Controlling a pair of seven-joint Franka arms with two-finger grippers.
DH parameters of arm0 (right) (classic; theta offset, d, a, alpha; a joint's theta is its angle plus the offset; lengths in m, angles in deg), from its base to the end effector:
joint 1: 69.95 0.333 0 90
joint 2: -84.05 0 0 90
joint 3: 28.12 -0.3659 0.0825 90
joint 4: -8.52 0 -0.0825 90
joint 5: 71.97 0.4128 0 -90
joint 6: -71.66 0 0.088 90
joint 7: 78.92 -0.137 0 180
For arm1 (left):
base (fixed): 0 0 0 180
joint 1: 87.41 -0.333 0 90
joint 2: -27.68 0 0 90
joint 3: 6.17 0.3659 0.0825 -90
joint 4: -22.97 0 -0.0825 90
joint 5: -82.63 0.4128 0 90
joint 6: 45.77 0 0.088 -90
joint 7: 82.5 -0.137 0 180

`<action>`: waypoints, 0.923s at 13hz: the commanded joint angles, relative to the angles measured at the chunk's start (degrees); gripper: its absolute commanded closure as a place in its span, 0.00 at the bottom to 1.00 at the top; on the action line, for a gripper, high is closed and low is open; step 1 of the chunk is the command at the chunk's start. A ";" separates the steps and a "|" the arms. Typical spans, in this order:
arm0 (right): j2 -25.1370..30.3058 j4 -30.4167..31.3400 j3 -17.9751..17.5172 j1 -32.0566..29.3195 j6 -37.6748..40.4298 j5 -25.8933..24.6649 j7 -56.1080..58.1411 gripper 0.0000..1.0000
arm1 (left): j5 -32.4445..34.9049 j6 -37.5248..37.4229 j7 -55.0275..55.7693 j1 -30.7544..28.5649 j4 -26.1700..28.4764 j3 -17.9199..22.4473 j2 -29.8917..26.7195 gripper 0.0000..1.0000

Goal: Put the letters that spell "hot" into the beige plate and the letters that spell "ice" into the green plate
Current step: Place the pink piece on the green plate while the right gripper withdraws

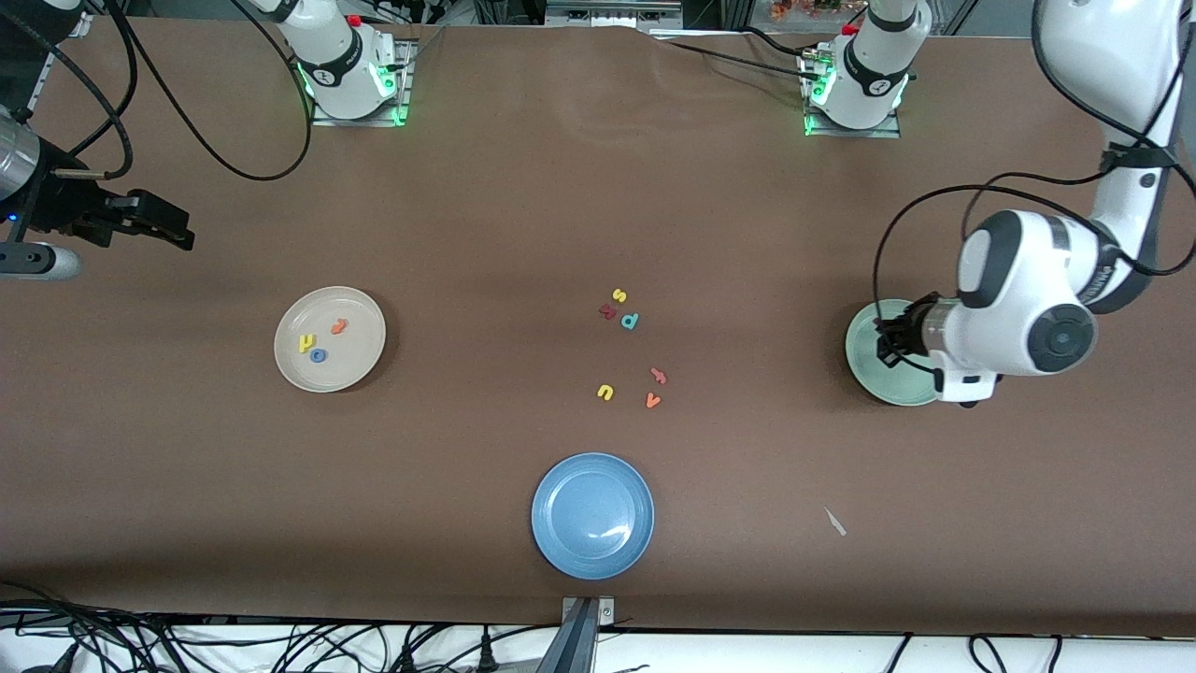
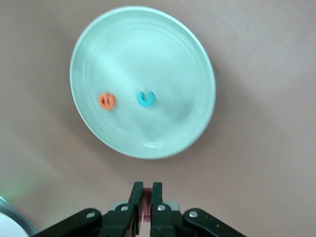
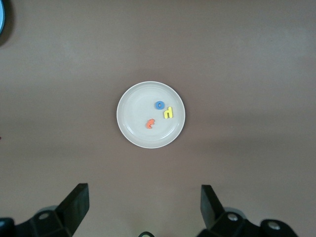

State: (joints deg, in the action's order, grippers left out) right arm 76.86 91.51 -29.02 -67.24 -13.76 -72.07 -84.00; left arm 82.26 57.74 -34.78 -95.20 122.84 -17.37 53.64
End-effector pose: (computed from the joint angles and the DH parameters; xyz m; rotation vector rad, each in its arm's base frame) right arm 0.6159 0.0380 0.6231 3.1326 -0.0404 -0.1298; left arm 0.6463 -0.0299 0.2960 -2.7807 -1.1412 0.5849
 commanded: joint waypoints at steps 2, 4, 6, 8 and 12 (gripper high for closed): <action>-0.99 -1.69 0.99 1.07 1.31 1.60 -0.11 0.00 | 0.45 0.81 -8.26 -1.87 1.21 -0.40 2.68 1.00; -1.08 -1.69 0.99 1.07 1.14 1.08 0.07 0.00 | 0.46 2.57 -8.26 -2.05 1.21 -0.49 3.48 0.61; -1.17 -1.69 1.08 1.16 1.13 0.81 0.07 0.00 | 0.46 2.57 -8.26 -2.05 1.21 -0.49 3.66 0.18; -1.17 -1.77 1.08 1.07 0.61 0.72 -0.02 0.00 | 0.46 1.96 -8.26 -2.05 0.59 -0.49 3.22 0.00; -1.34 -1.77 1.08 1.07 0.52 0.72 0.24 0.00 | -0.34 -9.67 -8.17 -2.05 -9.82 -0.58 0.32 0.00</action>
State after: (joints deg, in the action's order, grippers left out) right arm 76.27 91.49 -28.62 -66.73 -13.83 -71.79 -84.00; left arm 82.29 55.88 -41.80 -97.16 119.18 -17.78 55.93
